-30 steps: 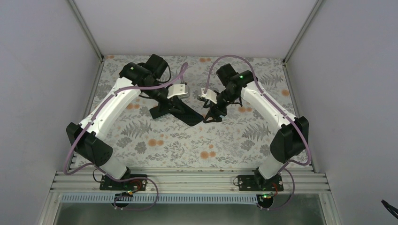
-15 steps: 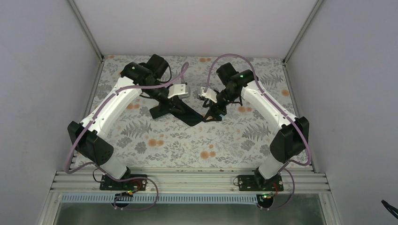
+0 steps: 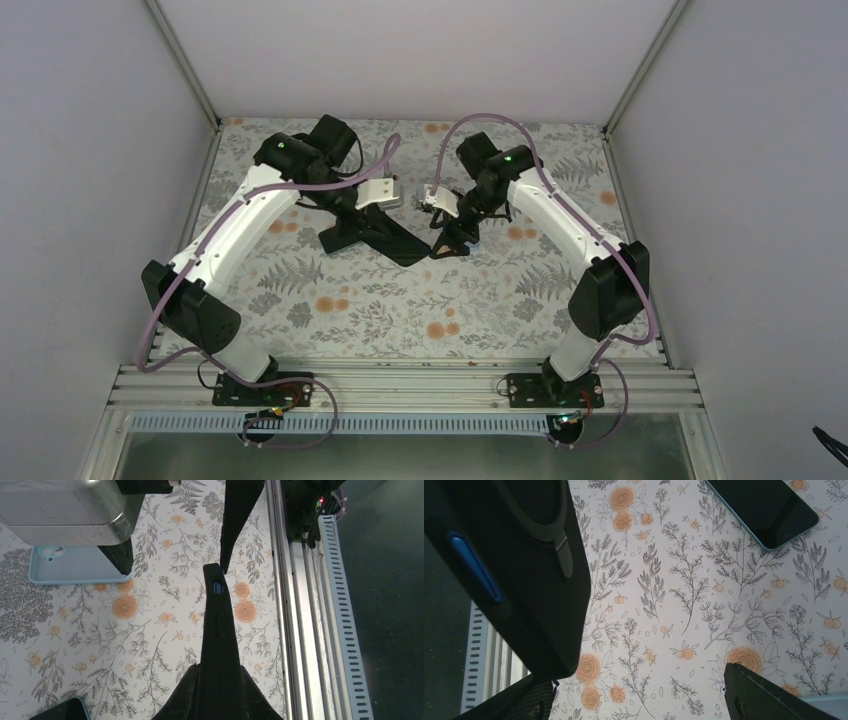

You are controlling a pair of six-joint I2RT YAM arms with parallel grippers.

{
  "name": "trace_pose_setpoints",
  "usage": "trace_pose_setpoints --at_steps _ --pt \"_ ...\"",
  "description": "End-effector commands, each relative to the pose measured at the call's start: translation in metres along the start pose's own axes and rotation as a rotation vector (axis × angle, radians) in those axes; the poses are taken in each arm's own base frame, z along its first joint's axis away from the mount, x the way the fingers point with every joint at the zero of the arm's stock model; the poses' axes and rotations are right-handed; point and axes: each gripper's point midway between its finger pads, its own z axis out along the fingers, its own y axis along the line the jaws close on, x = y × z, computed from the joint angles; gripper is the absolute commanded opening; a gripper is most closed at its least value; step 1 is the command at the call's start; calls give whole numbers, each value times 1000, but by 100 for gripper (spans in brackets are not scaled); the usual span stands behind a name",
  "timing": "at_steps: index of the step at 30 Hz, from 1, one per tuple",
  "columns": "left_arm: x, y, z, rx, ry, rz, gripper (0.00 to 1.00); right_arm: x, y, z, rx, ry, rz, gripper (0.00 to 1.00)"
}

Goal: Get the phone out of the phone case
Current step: Remove the phone case from the phone.

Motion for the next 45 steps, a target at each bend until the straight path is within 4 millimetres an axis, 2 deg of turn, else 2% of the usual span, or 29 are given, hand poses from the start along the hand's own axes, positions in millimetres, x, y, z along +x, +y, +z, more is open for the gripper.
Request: trace_pose_setpoints --at_steps 1,5,13,17,21,25,28,31,33,36,38,42,45 --pt "-17 -17 -12 22 -81 50 2 -5 -10 -4 23 -13 -21 83" --pt "-16 -17 -11 28 -82 45 2 -3 -15 -2 35 -10 -15 82" --pt "-18 -19 -7 56 -94 36 2 -14 -26 -7 62 -47 -7 81" --pt "-21 -24 -6 91 -122 39 2 -25 -42 -12 130 -87 6 81" --pt "-30 -35 -3 130 -146 55 2 -36 -61 -15 185 -118 28 83" --pt "-50 -54 -5 187 -199 107 2 -46 -81 -14 211 -138 45 86" --pt "-64 -65 -8 235 -246 142 2 -64 -95 -23 254 -192 39 89" --pt "-68 -66 -6 258 -261 149 2 -79 -100 -31 262 -237 31 90" --pt "-66 -63 -1 267 -256 149 2 -89 -91 -34 206 -265 -2 90" --pt "-66 -54 3 248 -240 166 2 -101 -57 -31 67 -295 -72 90" --pt "-71 -40 -1 209 -241 175 2 -109 -33 -25 9 -297 -123 90" --pt "-85 13 -28 116 -313 114 2 -127 12 -13 -71 -290 -194 90" --pt "-90 48 -49 61 -362 68 2 -141 31 -13 -91 -319 -216 90"
